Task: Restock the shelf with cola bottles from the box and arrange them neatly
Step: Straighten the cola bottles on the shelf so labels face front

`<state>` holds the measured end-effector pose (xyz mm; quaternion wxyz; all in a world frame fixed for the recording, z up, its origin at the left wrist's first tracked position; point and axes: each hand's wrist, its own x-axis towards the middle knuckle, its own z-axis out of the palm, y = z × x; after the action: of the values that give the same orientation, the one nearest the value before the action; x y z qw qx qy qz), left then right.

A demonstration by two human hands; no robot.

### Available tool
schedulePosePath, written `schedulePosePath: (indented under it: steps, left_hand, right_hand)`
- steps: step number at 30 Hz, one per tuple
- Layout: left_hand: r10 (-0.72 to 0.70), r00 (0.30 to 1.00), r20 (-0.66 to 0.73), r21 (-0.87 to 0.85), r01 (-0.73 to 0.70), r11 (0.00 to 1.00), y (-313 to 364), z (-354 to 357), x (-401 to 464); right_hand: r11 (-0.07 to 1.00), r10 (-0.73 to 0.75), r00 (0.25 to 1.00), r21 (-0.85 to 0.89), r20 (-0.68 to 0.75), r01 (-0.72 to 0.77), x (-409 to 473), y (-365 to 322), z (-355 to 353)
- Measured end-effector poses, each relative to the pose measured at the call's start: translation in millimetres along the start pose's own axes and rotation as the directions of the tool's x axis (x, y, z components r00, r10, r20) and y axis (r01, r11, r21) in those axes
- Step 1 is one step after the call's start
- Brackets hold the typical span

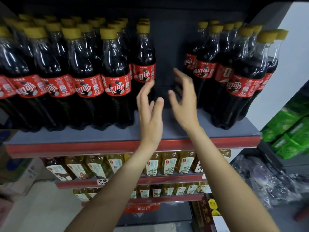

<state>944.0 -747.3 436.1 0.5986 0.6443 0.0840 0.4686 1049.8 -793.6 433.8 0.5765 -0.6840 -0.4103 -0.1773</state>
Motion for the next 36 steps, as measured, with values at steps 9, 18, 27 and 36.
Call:
schedulePosePath:
  steps: [9, 18, 27, 36]
  left_hand:
    - [-0.291, 0.873, 0.392, 0.167, 0.243, 0.956, -38, 77, 75]
    - [-0.168, 0.934, 0.316, 0.364, 0.044, 0.930, -58, 93, 84]
    - [0.045, 0.990, 0.133, 0.524, -0.109, 0.845, -15, 16, 24]
    - [0.072, 0.993, 0.097, 0.586, -0.115, 0.802, -1, -24, -4]
  right_hand:
    - [0.923, 0.264, 0.963, -0.275, -0.057, -0.269, -9, 25, -39]
    - [0.871, 0.354, 0.935, -0.364, -0.002, -0.330, -5, 28, -50]
    - [0.978, 0.186, 0.956, -0.131, 0.227, -0.159, -8, 14, -55]
    - [0.987, 0.159, 0.929, -0.040, 0.334, -0.154, -15, -10, -16]
